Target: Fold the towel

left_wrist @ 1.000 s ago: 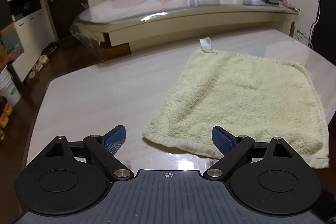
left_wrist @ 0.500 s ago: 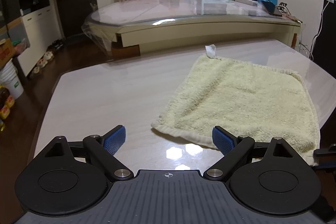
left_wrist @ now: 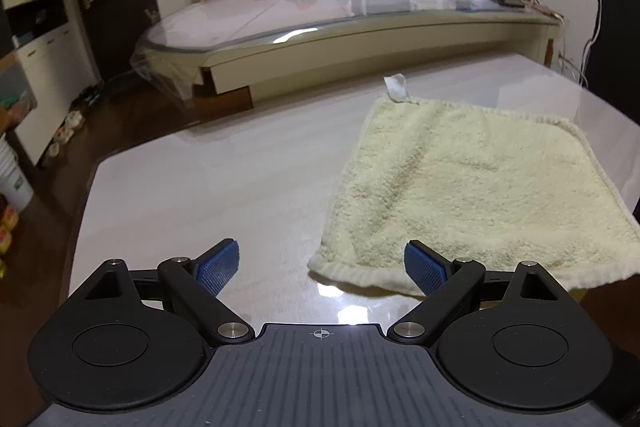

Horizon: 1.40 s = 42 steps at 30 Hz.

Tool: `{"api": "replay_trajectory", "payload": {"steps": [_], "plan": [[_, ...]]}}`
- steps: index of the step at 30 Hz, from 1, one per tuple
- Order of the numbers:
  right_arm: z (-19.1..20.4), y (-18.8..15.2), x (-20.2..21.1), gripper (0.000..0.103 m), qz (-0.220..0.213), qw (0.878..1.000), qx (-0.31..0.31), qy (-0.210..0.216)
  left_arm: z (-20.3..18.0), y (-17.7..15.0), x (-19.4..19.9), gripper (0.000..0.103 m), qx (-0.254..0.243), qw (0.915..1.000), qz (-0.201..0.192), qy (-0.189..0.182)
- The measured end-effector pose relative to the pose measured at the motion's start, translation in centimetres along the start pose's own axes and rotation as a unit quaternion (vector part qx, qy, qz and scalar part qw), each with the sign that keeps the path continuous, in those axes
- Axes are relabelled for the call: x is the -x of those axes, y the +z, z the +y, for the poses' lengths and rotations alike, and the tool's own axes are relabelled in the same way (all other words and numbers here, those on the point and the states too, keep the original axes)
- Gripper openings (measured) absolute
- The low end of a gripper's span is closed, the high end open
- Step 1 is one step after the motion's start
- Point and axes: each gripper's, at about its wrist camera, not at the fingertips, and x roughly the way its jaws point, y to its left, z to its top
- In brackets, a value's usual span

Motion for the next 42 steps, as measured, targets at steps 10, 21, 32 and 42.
{"api": "replay_trajectory", "payload": {"steps": [10, 21, 32, 42], "plan": [[-1.6, 0.8, 0.8, 0.007, -0.007, 1.0, -0.027, 0.011, -0.3, 0.4, -1.4, 0.103, -0.018, 0.9997, 0.019, -0.002], [-2.2, 1.5, 1.6, 0.007, -0.005, 1.0, -0.022, 0.004, -0.1, 0.6, -2.6, 0.103, -0.025, 0.9992, 0.032, -0.001], [-4.7, 2.2, 1.6, 0.007, -0.013, 1.0, -0.018, 0.003, 1.8, 0.9, -3.8, 0.103, -0.017, 0.998, 0.055, 0.026], [-9.3, 1.7, 0.8, 0.006, -0.024, 0.996, -0.066, 0.05, 2.2, 0.9, -4.3, 0.103, -0.035, 0.9968, 0.066, 0.028]]}}
